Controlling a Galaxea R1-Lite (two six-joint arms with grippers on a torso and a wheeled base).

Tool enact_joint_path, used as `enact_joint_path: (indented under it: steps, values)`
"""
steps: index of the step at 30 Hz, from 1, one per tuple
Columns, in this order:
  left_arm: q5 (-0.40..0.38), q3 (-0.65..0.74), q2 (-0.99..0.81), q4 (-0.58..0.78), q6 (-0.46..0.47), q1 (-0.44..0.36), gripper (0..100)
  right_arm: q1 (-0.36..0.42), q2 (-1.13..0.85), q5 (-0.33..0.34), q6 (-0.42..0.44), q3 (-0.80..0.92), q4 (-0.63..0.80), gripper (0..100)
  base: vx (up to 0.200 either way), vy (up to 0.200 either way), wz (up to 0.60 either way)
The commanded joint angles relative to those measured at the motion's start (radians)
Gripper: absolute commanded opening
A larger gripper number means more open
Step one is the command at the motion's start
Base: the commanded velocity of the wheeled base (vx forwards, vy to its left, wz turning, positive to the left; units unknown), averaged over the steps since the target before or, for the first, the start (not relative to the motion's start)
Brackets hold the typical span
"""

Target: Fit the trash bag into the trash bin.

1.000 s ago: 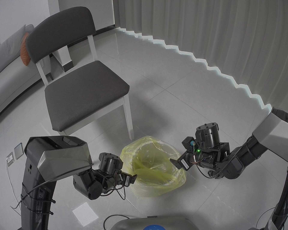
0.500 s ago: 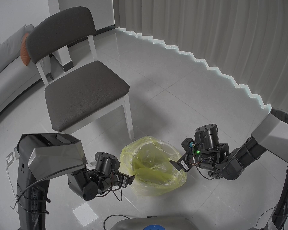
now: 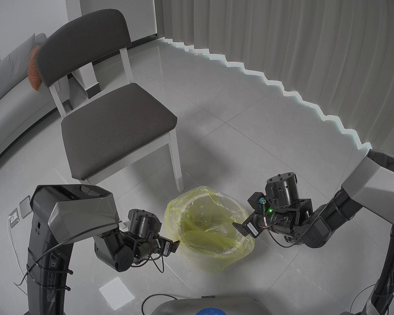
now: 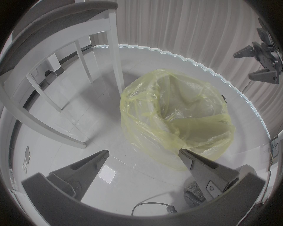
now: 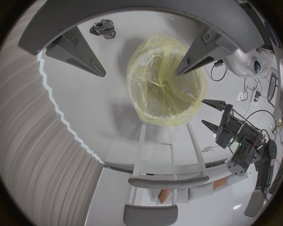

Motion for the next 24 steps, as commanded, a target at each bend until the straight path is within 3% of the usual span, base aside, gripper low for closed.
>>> enact_joint_path:
  steps: [1, 8, 16, 24]
  values:
    - [-0.003, -0.043, 0.053, 0.007, 0.001, 0.018, 100, -0.001, 0.012, 0.000, -0.001, 0.000, 0.001, 100, 0.000, 0.000, 0.00]
    - [-0.048, -0.123, 0.099, 0.022, 0.001, 0.031, 100, 0.002, 0.055, 0.000, 0.001, -0.007, -0.001, 100, 0.000, 0.000, 0.00]
    - [-0.088, -0.242, 0.104, 0.203, -0.010, 0.037, 100, 0.011, 0.110, 0.001, 0.001, -0.027, -0.009, 100, 0.000, 0.000, 0.00]
    - [-0.091, -0.207, 0.076, 0.201, -0.014, 0.043, 100, 0.028, 0.179, 0.001, 0.004, -0.070, -0.010, 100, 0.000, 0.000, 0.00]
